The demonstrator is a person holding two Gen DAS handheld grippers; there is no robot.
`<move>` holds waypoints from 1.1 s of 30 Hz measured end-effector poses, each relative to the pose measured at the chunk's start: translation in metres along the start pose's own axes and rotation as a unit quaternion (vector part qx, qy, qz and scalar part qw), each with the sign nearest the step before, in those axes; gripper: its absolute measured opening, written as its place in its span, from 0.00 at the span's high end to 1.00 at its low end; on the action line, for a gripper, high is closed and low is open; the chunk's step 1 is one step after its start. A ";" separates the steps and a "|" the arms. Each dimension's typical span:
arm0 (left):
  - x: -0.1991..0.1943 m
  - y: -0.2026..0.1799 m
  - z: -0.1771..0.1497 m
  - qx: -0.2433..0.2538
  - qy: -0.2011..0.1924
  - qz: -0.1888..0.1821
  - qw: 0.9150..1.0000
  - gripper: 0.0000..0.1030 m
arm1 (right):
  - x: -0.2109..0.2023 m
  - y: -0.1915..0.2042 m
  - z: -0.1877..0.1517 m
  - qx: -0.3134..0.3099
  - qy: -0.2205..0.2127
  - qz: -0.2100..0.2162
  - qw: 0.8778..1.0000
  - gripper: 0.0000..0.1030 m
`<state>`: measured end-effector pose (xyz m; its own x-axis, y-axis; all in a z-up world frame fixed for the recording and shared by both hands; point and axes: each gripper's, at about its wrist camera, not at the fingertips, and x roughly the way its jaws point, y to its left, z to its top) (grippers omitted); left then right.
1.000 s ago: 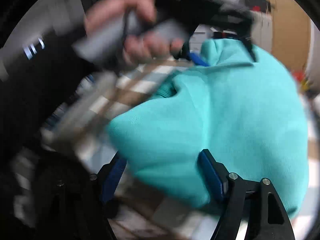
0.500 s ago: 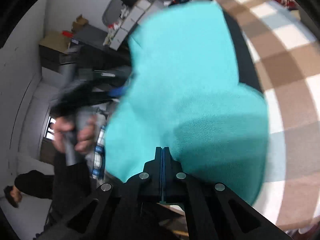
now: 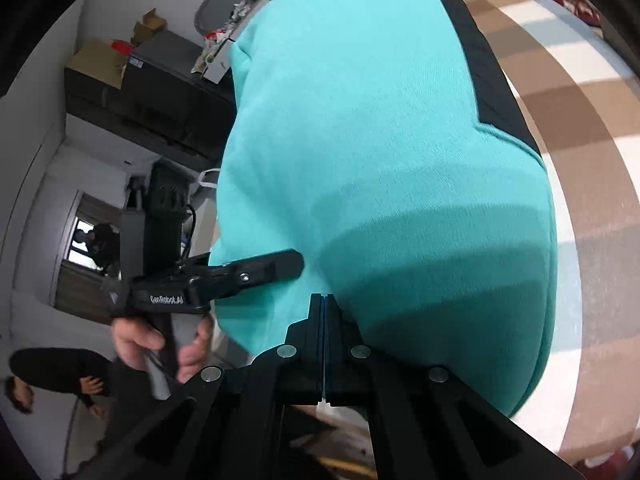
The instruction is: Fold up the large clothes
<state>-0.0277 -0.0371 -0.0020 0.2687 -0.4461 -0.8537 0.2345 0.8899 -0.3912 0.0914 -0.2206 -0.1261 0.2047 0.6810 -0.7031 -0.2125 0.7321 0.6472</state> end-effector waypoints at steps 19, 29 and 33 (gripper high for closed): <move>-0.009 0.002 -0.007 0.033 -0.027 0.033 0.999 0.04 | 0.037 0.096 0.169 -0.184 -0.030 -0.196 0.963 0.93; -0.123 0.020 -0.011 0.080 -0.159 0.016 0.984 0.04 | 0.094 0.035 0.190 -0.074 0.050 -0.189 0.978 1.00; -0.139 0.022 -0.011 0.037 -0.191 -0.137 0.971 0.04 | 0.092 0.040 0.184 -0.089 0.034 -0.195 0.976 1.00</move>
<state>-0.0700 0.0451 0.1041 0.5103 -0.6808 -0.5254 0.4089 0.7296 -0.5481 0.2774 -0.1253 -0.1108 0.2401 0.3441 -0.9077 -0.2942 0.9169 0.2697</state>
